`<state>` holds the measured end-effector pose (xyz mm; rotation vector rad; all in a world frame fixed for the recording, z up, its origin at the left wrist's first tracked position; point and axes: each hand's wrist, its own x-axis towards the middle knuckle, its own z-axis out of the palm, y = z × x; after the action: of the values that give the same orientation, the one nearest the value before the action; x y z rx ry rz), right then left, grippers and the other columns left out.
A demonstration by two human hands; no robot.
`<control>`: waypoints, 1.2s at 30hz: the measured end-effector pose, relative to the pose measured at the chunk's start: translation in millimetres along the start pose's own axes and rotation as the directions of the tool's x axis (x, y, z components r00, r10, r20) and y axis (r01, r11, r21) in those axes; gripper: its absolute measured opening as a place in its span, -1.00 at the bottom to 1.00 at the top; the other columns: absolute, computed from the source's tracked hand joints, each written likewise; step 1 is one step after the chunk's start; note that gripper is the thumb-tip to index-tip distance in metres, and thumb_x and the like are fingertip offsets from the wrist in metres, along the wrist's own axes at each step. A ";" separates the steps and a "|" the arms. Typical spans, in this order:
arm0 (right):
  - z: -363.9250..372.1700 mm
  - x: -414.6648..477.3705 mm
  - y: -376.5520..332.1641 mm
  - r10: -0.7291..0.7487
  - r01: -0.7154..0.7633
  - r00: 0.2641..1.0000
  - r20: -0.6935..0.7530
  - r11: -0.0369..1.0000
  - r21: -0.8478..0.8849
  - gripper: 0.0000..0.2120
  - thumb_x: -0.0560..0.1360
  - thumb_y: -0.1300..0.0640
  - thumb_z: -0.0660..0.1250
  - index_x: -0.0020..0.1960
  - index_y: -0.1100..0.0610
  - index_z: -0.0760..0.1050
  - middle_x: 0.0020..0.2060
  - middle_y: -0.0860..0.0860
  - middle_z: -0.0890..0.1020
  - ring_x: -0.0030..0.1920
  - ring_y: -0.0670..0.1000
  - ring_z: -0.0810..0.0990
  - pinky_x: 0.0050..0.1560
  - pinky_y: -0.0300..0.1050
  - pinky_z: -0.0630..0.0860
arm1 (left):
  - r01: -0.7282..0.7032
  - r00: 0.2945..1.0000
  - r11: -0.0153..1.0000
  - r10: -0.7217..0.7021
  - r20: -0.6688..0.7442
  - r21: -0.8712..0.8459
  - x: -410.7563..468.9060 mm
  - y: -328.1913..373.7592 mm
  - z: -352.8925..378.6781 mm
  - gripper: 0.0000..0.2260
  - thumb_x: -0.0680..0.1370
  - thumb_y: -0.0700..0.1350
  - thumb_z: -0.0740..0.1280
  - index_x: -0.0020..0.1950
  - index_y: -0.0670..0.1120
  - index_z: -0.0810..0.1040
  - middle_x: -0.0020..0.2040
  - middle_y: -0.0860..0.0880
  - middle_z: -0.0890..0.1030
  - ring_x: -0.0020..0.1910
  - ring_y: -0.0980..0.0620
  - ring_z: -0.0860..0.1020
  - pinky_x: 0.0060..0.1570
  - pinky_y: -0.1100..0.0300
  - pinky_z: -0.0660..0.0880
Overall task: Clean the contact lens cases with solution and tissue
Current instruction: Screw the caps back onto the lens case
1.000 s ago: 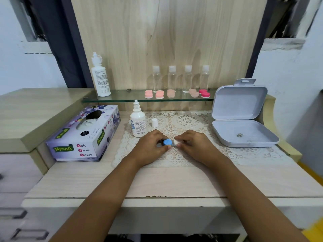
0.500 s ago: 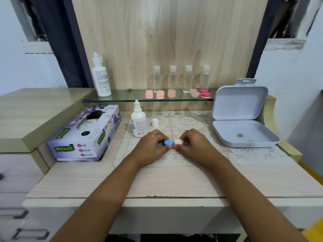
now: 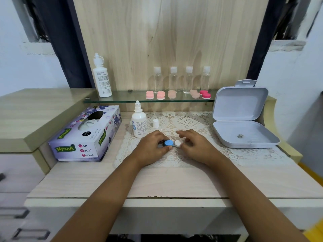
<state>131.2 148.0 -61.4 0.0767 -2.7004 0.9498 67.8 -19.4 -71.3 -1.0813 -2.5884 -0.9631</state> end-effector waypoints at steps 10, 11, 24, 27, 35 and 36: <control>-0.3 0.1 0.4 -0.014 0.014 1.000 -0.012 1.000 -0.020 -0.62 0.49 0.11 0.31 0.31 0.09 0.42 0.11 0.02 0.47 0.04 -0.09 0.42 0.05 -0.30 0.29 | 0.006 1.000 1.000 -0.006 0.003 0.001 -0.2 0.7 -0.4 -0.77 0.48 -0.05 0.39 0.10 -0.09 0.60 0.00 0.02 0.52 -0.01 0.11 0.48 0.01 0.30 0.38; -0.5 0.2 1.1 -0.030 0.030 1.000 0.000 0.999 -0.043 -0.65 0.50 0.14 0.29 0.28 0.09 0.46 0.10 0.01 0.47 0.05 -0.08 0.43 0.05 -0.32 0.28 | 0.006 1.000 1.000 -0.006 0.000 -0.002 -0.5 0.8 -0.3 -0.77 0.48 -0.06 0.39 0.10 -0.10 0.60 0.00 0.01 0.52 -0.01 0.11 0.48 0.01 0.30 0.38; -0.1 -0.2 2.9 -0.039 0.038 0.999 -0.018 0.995 -0.095 -0.74 0.50 0.08 0.32 0.14 0.14 0.53 -0.02 -0.01 0.48 -0.02 -0.09 0.43 -0.11 -0.38 0.24 | 0.013 1.000 1.000 -0.013 0.010 0.011 -0.8 1.6 -1.2 -0.77 0.48 -0.05 0.39 0.10 -0.09 0.60 0.01 0.00 0.53 0.01 0.09 0.49 0.05 0.24 0.41; 0.4 -1.2 3.0 -0.033 0.030 0.999 -0.033 0.995 -0.092 -0.75 0.49 0.07 0.33 0.13 0.15 0.54 -0.02 0.00 0.50 0.00 -0.06 0.46 -0.09 -0.34 0.26 | 0.013 1.000 1.000 -0.013 0.009 0.010 -0.6 1.9 -1.2 -0.76 0.48 -0.04 0.39 0.11 -0.09 0.60 0.01 0.01 0.54 0.00 0.11 0.49 0.03 0.29 0.39; -3.0 -1.9 2.0 0.026 -0.027 0.998 -0.054 0.999 -0.020 -0.82 0.45 0.05 0.34 0.01 0.09 0.56 -0.10 -0.04 0.57 -0.07 -0.09 0.50 -0.14 -0.31 0.34 | 0.036 0.998 0.996 -0.040 0.047 0.086 -3.8 3.2 -0.2 -0.57 0.54 0.01 0.30 0.38 -0.08 0.40 0.20 0.00 0.45 0.23 0.06 0.40 0.24 0.24 0.30; -5.2 -1.4 0.6 0.046 -0.047 0.996 -0.074 0.999 -0.009 -0.84 0.45 0.05 0.34 -0.01 0.09 0.56 -0.13 -0.04 0.59 -0.09 -0.08 0.51 -0.19 -0.31 0.37 | 0.044 0.997 0.993 -0.050 0.053 0.108 -3.9 3.0 0.3 -0.51 0.55 0.04 0.28 0.44 -0.09 0.31 0.28 -0.01 0.41 0.29 0.06 0.35 0.27 0.26 0.25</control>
<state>133.6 151.6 -58.3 -0.0228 -2.6504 0.9321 72.8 -19.9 -71.6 -1.0381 -2.6873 -0.8055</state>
